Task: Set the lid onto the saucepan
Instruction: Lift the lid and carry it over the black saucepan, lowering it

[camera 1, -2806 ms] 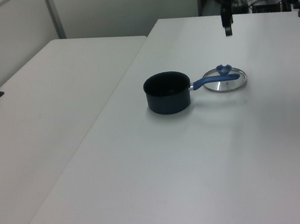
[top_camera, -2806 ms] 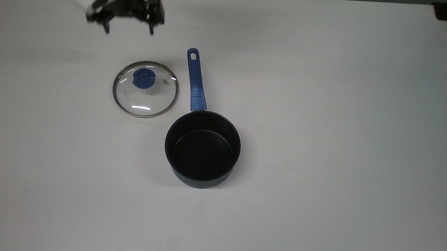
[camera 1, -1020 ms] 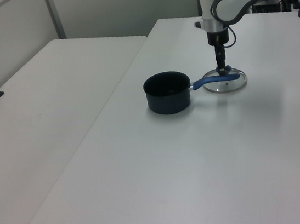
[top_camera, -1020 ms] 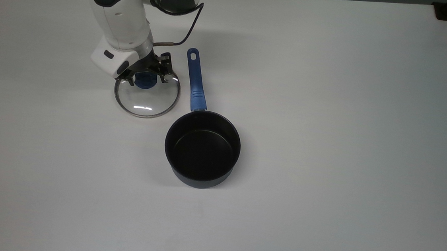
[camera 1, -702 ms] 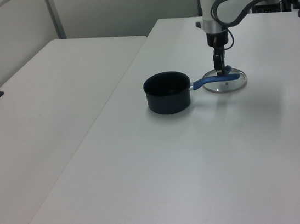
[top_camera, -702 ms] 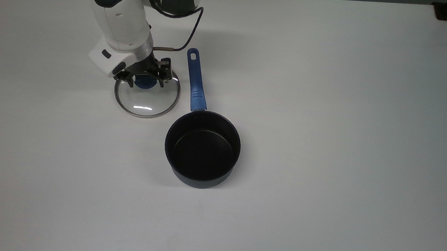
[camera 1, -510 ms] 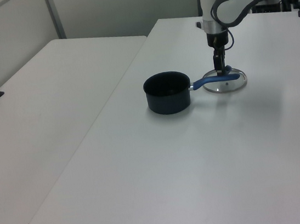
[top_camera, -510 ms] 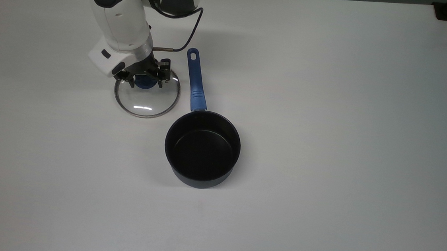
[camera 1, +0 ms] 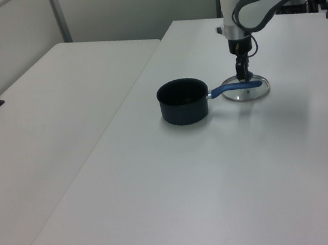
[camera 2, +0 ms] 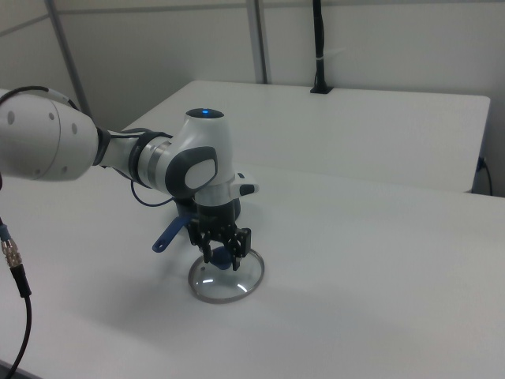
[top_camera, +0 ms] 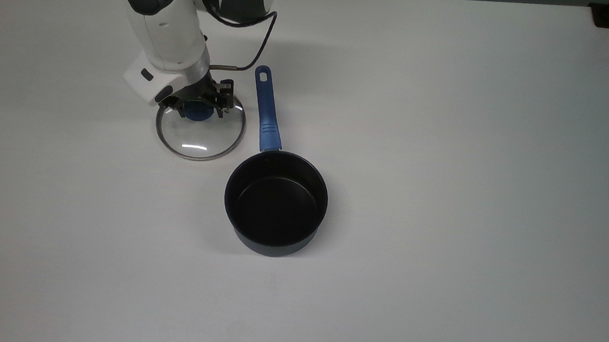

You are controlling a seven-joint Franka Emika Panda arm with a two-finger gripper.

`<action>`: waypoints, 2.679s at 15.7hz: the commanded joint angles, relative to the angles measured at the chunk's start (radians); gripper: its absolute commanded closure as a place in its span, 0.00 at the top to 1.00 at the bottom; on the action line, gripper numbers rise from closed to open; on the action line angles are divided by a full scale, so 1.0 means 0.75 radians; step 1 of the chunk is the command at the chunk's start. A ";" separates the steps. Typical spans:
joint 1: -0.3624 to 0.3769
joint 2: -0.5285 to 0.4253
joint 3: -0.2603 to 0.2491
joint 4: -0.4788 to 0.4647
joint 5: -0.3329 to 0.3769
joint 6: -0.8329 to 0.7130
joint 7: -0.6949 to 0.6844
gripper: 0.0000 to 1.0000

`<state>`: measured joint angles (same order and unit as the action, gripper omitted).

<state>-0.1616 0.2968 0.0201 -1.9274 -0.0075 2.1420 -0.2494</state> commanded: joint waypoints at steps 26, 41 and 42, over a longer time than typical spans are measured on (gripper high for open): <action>0.334 0.259 -0.008 0.704 0.047 0.014 0.570 0.54; 0.346 0.294 -0.008 0.672 0.049 0.003 0.570 1.00; 0.348 0.287 -0.008 0.672 0.049 0.001 0.570 1.00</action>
<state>0.0843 0.5266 0.0254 -1.4197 0.0080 2.1508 0.1705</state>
